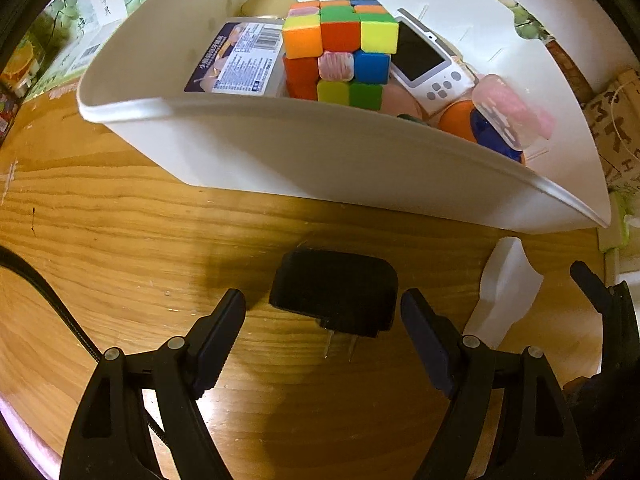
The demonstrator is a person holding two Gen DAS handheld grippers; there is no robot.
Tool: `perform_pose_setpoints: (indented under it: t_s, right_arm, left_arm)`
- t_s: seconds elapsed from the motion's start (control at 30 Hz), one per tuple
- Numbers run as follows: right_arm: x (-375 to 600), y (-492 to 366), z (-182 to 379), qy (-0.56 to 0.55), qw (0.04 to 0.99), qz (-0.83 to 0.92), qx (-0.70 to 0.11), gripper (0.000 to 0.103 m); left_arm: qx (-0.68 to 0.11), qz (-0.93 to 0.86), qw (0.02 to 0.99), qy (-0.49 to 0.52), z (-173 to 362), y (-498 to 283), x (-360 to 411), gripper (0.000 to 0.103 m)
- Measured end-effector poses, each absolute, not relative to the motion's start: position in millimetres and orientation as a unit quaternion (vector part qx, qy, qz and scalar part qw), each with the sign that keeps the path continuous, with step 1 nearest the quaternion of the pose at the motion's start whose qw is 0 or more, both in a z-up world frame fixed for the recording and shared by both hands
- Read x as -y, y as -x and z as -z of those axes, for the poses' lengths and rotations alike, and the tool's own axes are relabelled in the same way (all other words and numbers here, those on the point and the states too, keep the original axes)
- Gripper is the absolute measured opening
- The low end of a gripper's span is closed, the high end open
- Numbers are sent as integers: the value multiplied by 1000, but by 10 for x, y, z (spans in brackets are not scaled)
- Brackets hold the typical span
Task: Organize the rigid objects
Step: 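Move left gripper to black power adapter while right gripper approaches white foam piece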
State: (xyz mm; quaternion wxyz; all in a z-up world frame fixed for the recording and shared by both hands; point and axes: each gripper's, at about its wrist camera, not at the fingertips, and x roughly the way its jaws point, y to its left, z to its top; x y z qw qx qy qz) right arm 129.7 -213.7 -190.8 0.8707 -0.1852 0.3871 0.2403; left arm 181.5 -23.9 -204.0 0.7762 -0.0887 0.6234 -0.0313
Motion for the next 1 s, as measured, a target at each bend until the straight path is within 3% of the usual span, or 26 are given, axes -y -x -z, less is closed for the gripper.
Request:
perform_pose_setpoints:
  t_s: [1.0]
  right_arm:
    - [1857,-1503,2163,188,844,-287,-413,99]
  left_arm:
    - [-623,-4,782,33,2123,-2069,629,85]
